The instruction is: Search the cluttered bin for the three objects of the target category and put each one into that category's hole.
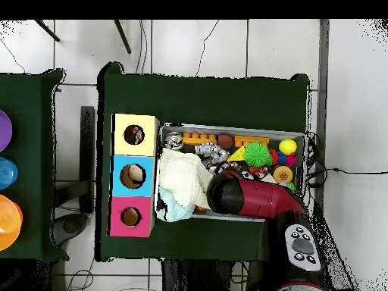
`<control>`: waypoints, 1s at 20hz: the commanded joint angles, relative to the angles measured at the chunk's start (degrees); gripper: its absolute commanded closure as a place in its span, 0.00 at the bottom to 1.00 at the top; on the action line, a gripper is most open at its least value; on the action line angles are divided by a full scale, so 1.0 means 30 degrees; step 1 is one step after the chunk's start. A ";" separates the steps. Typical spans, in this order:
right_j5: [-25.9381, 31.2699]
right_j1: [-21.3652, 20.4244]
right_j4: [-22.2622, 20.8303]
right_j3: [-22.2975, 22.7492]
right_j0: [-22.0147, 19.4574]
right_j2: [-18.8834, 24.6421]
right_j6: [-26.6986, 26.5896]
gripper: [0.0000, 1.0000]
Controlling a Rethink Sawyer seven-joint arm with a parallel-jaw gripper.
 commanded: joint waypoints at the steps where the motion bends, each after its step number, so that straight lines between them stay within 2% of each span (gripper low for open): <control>1: 0.0108 0.2242 0.0160 -0.1468 -0.0092 0.1663 0.0762 0.00; 4: -0.0968 0.3374 -0.0208 -0.2399 0.0317 0.0939 0.1039 0.00; 10: -0.0965 0.4338 -0.0542 -0.2749 -0.0103 0.1015 0.0594 0.00; 14: -0.1296 0.5056 -0.0539 -0.3404 0.0259 0.0200 0.0995 0.00; 17: -0.1319 0.4976 -0.0213 -0.3895 0.1074 -0.1328 0.1816 0.00; 20: -0.0979 0.4753 -0.0211 -0.4135 0.0884 -0.1441 0.1394 0.00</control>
